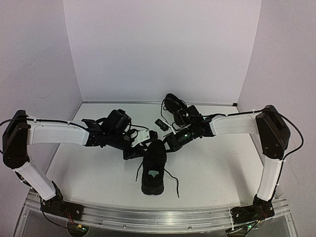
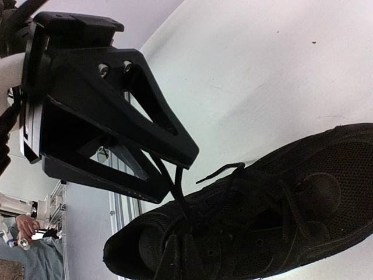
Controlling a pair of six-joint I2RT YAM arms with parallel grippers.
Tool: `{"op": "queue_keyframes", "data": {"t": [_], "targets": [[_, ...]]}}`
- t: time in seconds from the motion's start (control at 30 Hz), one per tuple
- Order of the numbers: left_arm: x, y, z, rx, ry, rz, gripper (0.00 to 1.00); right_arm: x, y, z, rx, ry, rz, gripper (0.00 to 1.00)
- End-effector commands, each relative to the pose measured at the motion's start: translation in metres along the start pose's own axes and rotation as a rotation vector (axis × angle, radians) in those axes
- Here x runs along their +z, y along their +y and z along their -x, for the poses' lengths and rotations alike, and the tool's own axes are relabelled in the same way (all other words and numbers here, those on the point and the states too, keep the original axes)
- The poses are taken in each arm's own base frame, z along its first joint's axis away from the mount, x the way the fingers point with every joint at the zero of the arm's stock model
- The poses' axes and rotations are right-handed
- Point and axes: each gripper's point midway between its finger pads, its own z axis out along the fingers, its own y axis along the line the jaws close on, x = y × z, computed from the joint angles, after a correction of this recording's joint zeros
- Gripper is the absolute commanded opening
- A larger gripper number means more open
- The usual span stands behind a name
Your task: Tie the shoes
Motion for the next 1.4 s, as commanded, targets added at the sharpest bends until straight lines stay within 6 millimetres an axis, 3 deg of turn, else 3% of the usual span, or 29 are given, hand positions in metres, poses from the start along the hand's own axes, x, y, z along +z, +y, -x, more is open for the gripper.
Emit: {"op": "queue_keyframes", "data": {"t": [0.0, 0.07, 0.23, 0.37, 0.6, 0.8, 0.9, 1.03, 1.13, 1.23, 1.37], "targets": [[-0.001, 0.002, -0.004, 0.023, 0.036, -0.004, 0.33, 0.000, 0.005, 0.009, -0.037, -0.011, 0.008, 0.00], [0.004, 0.001, -0.010, 0.021, 0.060, -0.012, 0.29, 0.000, 0.005, 0.008, -0.037, -0.010, 0.009, 0.00], [0.006, 0.003, -0.015, 0.009, 0.084, -0.003, 0.07, -0.001, 0.005, 0.008, -0.041, -0.012, 0.006, 0.00], [0.001, 0.005, -0.018, 0.009, 0.090, 0.025, 0.00, -0.003, 0.004, 0.009, -0.043, -0.017, -0.005, 0.00], [0.003, 0.001, -0.036, -0.009, 0.152, 0.024, 0.00, -0.010, 0.002, 0.012, -0.040, -0.030, -0.016, 0.00], [0.000, 0.005, -0.037, 0.002, 0.156, 0.053, 0.00, -0.013, 0.001, 0.011, -0.037, -0.034, -0.022, 0.00], [-0.005, 0.008, -0.027, 0.029, 0.122, 0.081, 0.02, -0.011, 0.001, 0.010, -0.029, -0.030, -0.008, 0.00], [-0.018, 0.008, 0.001, 0.103, 0.018, 0.134, 0.22, -0.008, 0.002, 0.010, -0.022, -0.025, 0.006, 0.00], [-0.030, 0.010, 0.017, 0.140, -0.041, 0.167, 0.28, -0.006, 0.002, 0.010, -0.021, -0.021, 0.011, 0.00], [-0.042, 0.011, 0.030, 0.197, -0.096, 0.205, 0.29, -0.005, 0.002, 0.009, -0.018, -0.017, 0.015, 0.00], [-0.042, 0.000, 0.034, 0.307, -0.120, 0.191, 0.26, -0.004, 0.002, 0.009, -0.017, -0.016, 0.016, 0.00]]}}
